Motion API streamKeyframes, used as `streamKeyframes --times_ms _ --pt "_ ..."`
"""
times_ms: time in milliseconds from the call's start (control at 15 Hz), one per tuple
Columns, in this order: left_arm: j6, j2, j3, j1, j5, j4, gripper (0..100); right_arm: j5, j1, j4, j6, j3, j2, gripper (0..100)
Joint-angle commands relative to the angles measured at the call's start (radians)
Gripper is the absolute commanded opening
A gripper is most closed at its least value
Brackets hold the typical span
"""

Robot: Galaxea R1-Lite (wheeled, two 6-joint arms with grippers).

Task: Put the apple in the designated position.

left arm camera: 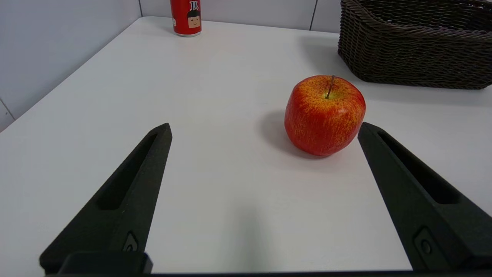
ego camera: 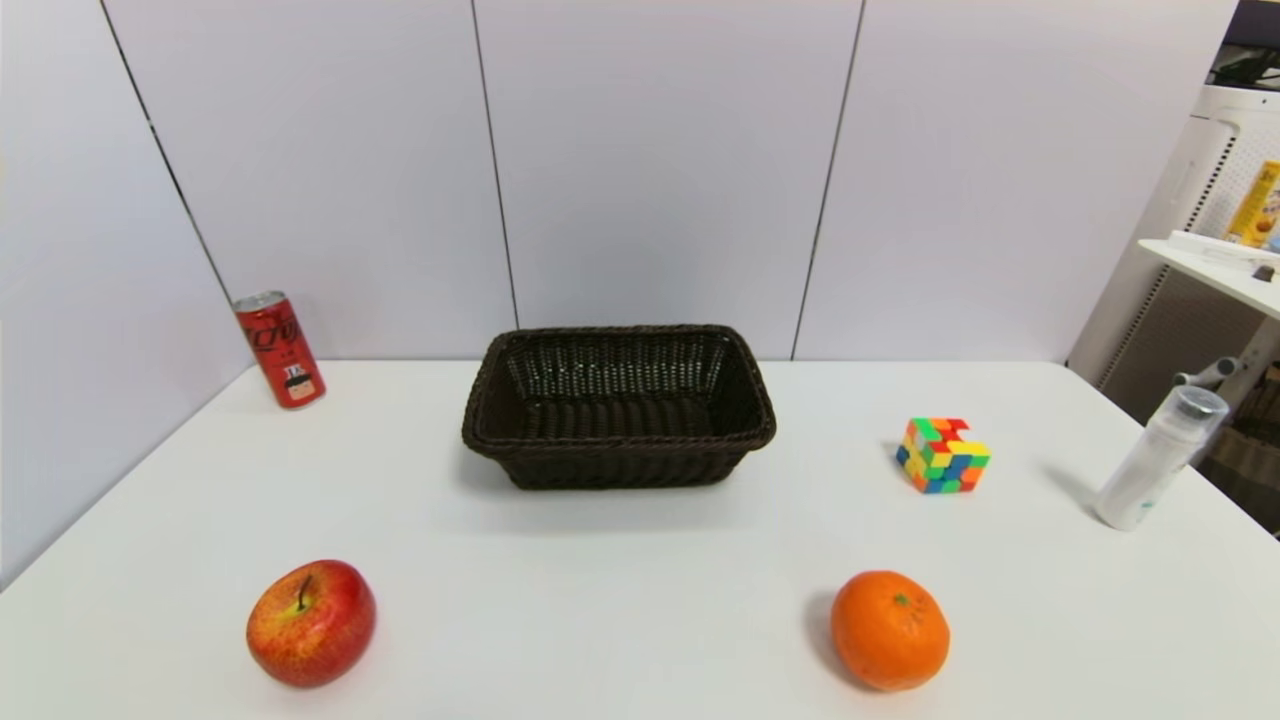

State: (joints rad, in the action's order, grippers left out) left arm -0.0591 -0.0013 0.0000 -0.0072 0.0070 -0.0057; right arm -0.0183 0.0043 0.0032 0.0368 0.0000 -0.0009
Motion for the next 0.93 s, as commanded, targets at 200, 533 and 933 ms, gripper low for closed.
streamKeyframes --times_ms 200,533,933 --pt "-0.005 0.001 0.000 0.001 0.001 0.000 100 0.000 0.000 0.000 0.000 0.000 0.001 100" --pt "0.007 0.231 -0.063 -0.007 -0.001 -0.060 100 0.000 0.000 0.000 0.000 0.000 0.001 100" --pt "0.094 0.850 -0.293 -0.445 -0.015 -0.329 100 0.000 0.000 0.000 0.000 0.000 0.001 100"
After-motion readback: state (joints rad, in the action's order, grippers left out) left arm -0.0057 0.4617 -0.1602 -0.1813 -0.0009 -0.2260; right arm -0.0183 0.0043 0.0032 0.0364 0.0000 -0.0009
